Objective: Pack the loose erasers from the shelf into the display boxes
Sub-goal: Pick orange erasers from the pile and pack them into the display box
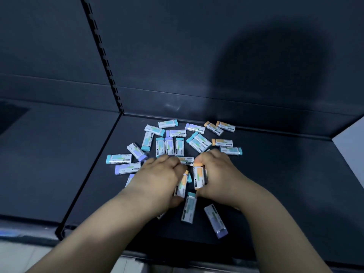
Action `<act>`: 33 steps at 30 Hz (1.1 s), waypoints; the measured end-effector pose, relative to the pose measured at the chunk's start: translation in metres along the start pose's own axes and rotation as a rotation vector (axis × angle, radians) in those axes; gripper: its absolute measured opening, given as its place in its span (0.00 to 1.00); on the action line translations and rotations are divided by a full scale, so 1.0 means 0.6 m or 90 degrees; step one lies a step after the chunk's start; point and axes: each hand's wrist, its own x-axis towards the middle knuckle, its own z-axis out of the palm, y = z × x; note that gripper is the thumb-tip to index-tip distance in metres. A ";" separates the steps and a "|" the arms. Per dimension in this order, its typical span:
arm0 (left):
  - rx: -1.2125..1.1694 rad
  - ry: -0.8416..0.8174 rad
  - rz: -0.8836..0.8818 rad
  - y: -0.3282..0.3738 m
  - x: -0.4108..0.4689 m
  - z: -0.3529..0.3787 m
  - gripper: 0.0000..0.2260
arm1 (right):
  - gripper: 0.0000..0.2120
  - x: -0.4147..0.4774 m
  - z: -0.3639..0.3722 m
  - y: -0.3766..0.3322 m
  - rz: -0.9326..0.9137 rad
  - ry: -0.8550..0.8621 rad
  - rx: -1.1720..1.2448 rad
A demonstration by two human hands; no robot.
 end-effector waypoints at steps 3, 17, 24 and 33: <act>-0.001 0.060 -0.014 -0.013 -0.006 -0.007 0.32 | 0.29 0.000 0.001 0.000 -0.026 0.025 0.033; 0.046 0.193 -0.061 -0.161 -0.098 -0.003 0.30 | 0.33 0.033 0.051 -0.156 -0.086 0.104 -0.038; 0.063 0.199 -0.001 -0.342 -0.195 -0.001 0.28 | 0.34 0.086 0.131 -0.342 -0.078 0.156 -0.061; 0.042 0.197 0.005 -0.485 -0.272 -0.013 0.30 | 0.36 0.112 0.187 -0.482 -0.085 0.168 -0.050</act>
